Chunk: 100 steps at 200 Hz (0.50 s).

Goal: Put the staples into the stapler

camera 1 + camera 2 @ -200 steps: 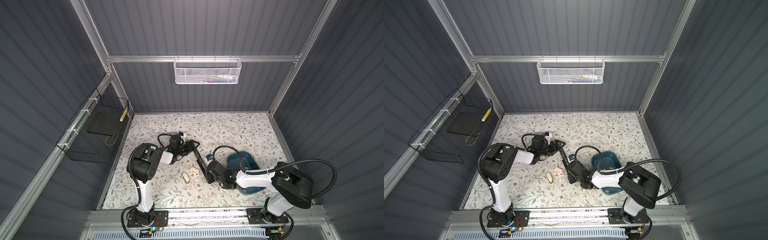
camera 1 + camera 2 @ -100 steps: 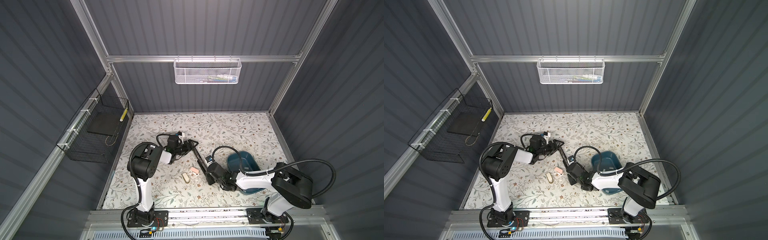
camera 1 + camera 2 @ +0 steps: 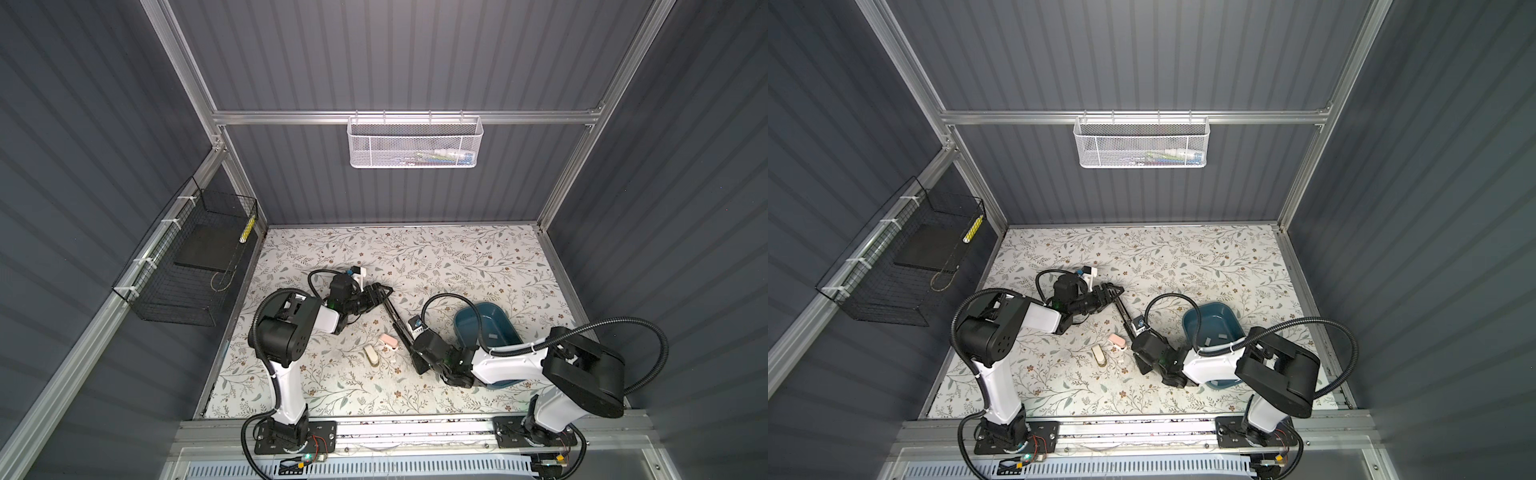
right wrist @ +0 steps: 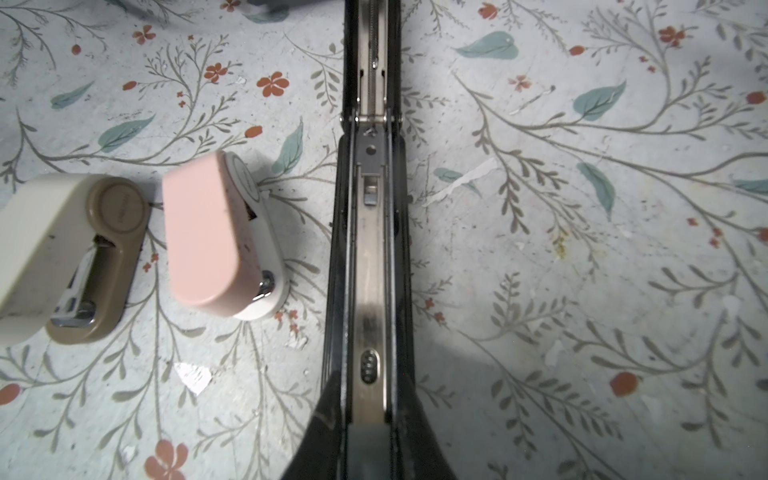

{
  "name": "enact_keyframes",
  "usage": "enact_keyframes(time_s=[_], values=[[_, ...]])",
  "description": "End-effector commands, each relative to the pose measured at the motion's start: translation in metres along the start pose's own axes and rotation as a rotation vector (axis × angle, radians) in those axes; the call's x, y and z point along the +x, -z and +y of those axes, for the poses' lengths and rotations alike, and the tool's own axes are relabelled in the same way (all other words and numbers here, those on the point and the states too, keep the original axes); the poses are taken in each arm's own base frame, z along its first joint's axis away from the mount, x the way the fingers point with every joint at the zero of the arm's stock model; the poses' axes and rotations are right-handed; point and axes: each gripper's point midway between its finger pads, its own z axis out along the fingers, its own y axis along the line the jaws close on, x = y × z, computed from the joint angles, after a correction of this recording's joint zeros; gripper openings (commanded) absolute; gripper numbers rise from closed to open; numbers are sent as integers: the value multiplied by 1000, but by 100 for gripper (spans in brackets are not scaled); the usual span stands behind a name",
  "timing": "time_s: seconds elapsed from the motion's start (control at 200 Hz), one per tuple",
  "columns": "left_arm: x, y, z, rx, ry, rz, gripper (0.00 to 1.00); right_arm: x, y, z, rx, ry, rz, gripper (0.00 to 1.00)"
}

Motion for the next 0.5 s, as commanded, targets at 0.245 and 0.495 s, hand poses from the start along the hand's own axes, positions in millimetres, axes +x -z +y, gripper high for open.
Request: enact_keyframes(time_s=[0.245,0.495], values=[[15,7,-62,18,-342,-8,66,3,-1,-1,7,18,-24,1],[18,12,-60,-113,-464,-31,65,3,2,-7,20,11,-54,0]])
